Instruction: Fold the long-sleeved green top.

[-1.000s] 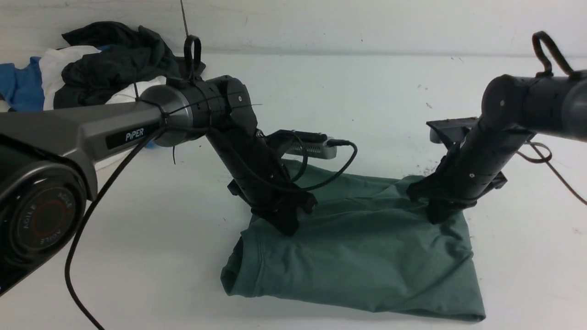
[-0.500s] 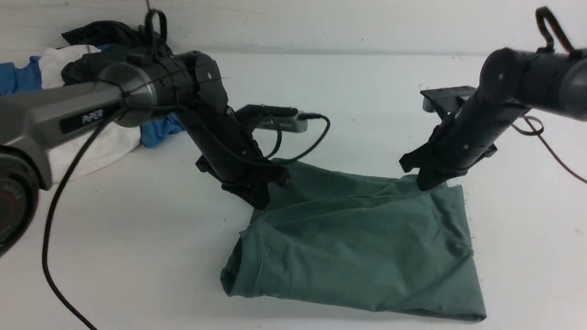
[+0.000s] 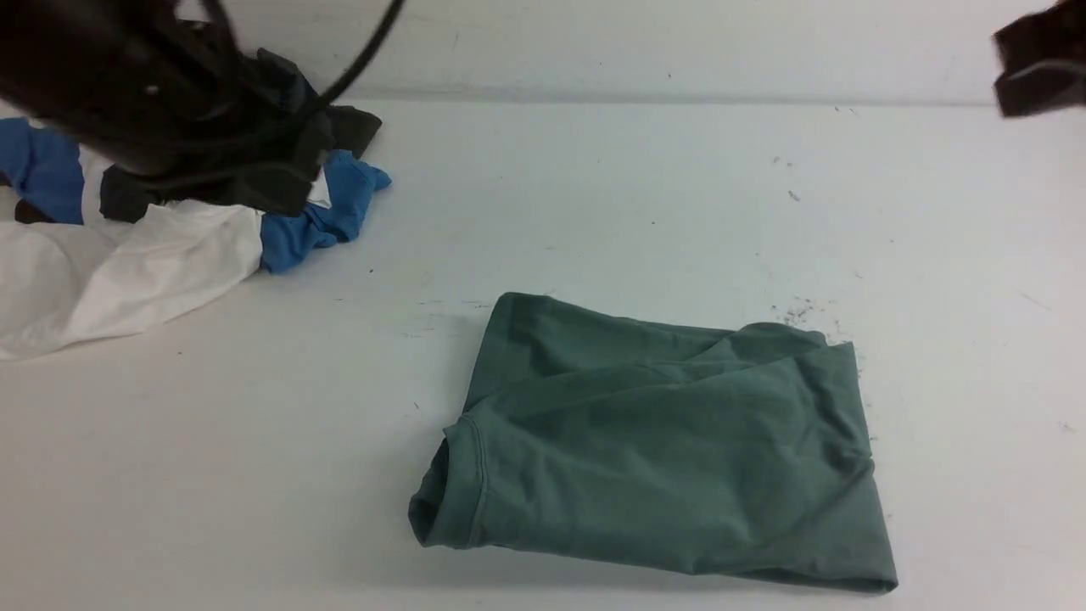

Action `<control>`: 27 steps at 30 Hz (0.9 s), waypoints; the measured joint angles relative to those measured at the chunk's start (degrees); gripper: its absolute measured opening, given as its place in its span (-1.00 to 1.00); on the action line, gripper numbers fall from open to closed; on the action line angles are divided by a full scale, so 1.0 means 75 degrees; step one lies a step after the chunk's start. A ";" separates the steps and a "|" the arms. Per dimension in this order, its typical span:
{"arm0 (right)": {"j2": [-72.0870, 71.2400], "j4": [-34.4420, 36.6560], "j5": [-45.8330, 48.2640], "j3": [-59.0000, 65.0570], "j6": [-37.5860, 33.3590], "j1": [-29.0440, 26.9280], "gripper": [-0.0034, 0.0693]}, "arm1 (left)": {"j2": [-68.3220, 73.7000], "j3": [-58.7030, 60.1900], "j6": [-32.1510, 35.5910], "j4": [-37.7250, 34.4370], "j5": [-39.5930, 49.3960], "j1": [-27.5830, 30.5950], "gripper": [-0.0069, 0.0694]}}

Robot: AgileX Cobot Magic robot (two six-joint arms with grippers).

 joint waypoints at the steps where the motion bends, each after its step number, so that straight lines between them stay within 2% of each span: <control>1: -0.0588 0.0000 -0.0174 0.0146 0.0026 0.0000 -0.94 | -0.0475 0.0370 0.0000 0.0000 -0.0101 0.0136 -0.83; 3: -0.1685 0.0002 -0.0639 0.0688 0.0048 0.0000 -0.94 | -0.1732 0.1464 0.0000 0.0000 -0.0367 0.0351 -0.83; 5: -0.2178 0.0009 -0.0865 0.1026 0.0056 0.0000 -0.94 | -0.2223 0.1913 0.0000 0.0009 -0.0470 0.0418 -0.83; 9: -0.4756 0.0044 -0.2557 0.3352 0.0103 0.0000 -0.94 | -0.4637 0.4068 -0.0188 0.0011 -0.1361 0.0486 -0.83; 11: -0.5325 0.0044 -0.3039 0.3943 0.0152 0.0000 -0.94 | -0.5143 0.4396 -0.0282 0.0011 -0.1570 0.0486 -0.83; 12: -0.6222 0.0049 -0.3872 0.4923 0.0296 0.0000 -0.94 | -0.5841 0.5005 -0.0420 0.0011 -0.1993 0.0486 -0.83; 16: -0.8029 0.0059 -0.5532 0.7015 0.0798 0.0000 -0.94 | -0.7501 0.6140 -0.0614 0.0011 -0.2719 0.0486 -0.83; 21: -0.9485 0.0163 -0.6781 0.8597 0.0931 0.0000 -0.94 | -0.8309 0.6807 -0.0696 0.0004 -0.2889 0.0486 -0.83; 27: -1.0208 0.0296 -0.7408 0.8959 0.0931 0.0000 -0.94 | -0.8342 0.7040 -0.0857 0.0004 -0.2919 0.0486 -0.83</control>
